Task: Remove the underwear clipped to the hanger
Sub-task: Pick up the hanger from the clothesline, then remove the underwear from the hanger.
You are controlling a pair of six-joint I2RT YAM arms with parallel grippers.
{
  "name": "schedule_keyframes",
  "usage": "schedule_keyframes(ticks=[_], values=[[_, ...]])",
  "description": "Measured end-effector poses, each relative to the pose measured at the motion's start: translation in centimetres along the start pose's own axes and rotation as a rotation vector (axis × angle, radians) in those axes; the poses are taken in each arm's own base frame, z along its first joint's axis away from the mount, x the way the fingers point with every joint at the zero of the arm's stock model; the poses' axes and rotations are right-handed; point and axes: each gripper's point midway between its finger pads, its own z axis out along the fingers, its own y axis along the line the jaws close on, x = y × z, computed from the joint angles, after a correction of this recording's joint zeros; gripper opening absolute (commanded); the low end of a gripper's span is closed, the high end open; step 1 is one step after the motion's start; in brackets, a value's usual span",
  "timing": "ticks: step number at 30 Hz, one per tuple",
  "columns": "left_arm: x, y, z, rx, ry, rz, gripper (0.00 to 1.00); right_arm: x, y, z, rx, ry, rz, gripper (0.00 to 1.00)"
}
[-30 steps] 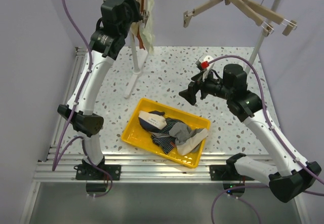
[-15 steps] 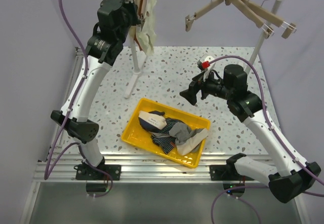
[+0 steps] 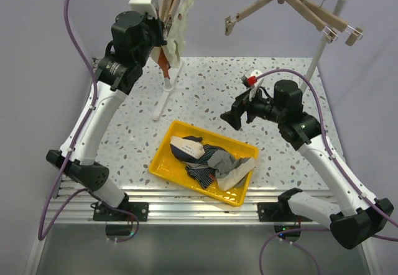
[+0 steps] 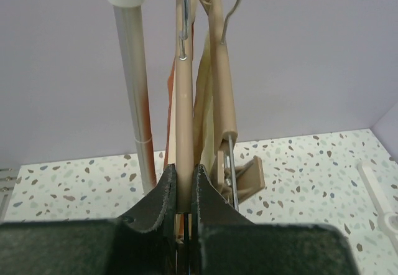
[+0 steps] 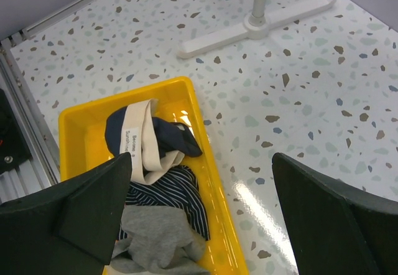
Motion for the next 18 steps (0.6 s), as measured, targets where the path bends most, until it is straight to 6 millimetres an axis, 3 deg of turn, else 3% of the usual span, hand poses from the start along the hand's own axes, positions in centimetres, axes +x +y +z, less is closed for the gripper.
schedule_keyframes(ticks=[11, 18], values=[[3.4, 0.9, -3.9, 0.032, 0.073, 0.023, 0.0, 0.6, 0.4, 0.2, -0.024, 0.007, 0.006, 0.99], [6.9, 1.9, -6.3, 0.054, 0.143, 0.046, 0.0, 1.0, 1.1, 0.4, -0.079, 0.008, -0.029, 0.99]])
